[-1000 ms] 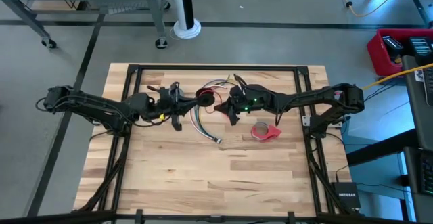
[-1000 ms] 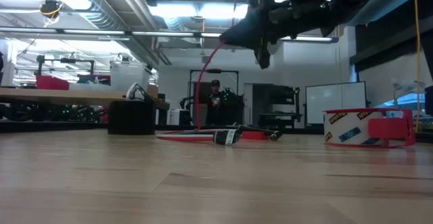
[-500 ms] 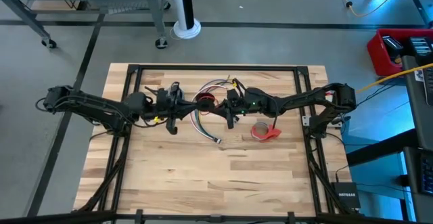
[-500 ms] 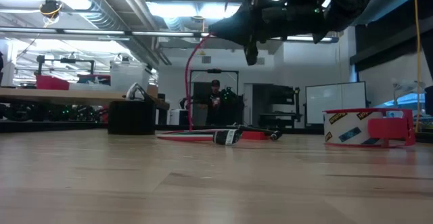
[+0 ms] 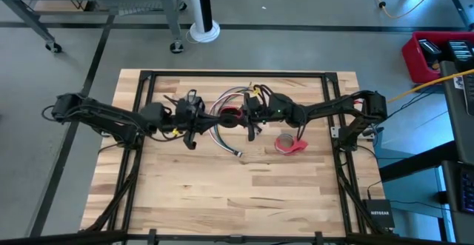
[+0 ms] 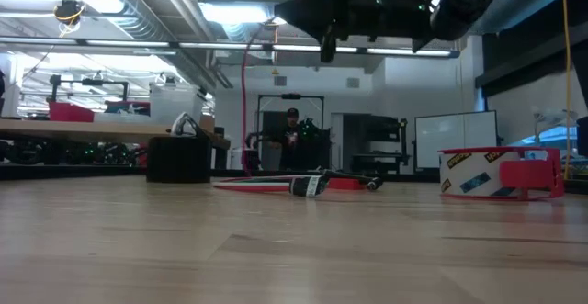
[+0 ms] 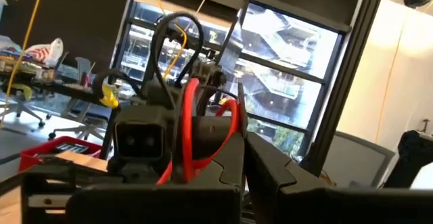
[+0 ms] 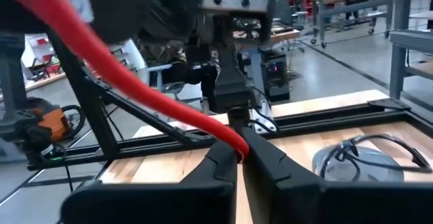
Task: Coil cords
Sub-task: Coil the red wire onto the spool
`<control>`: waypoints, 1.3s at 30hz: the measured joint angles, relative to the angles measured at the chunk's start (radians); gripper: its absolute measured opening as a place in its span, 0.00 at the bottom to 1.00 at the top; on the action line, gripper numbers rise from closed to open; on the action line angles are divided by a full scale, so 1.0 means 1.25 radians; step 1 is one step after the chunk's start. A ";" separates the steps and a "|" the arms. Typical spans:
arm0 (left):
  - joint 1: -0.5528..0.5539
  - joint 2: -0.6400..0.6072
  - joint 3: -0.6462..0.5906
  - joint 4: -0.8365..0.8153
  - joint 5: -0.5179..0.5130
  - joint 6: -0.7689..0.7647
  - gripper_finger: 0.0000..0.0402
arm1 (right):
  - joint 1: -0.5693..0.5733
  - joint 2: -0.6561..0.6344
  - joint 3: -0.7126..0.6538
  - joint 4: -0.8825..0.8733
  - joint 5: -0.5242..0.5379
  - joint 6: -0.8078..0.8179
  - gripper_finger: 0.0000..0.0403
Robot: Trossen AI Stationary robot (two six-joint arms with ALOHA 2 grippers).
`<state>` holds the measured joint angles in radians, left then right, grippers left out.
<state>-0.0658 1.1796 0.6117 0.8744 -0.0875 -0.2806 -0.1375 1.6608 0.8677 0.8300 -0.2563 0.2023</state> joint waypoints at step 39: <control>0.000 -0.109 0.000 -0.250 -0.053 -0.131 0.00 | 0.026 0.000 0.026 -0.163 0.088 -0.103 0.02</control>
<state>-0.0654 1.0439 0.6117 0.5614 -0.1535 -0.4438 -0.1047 1.6608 0.9005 0.6257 -0.1459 0.0734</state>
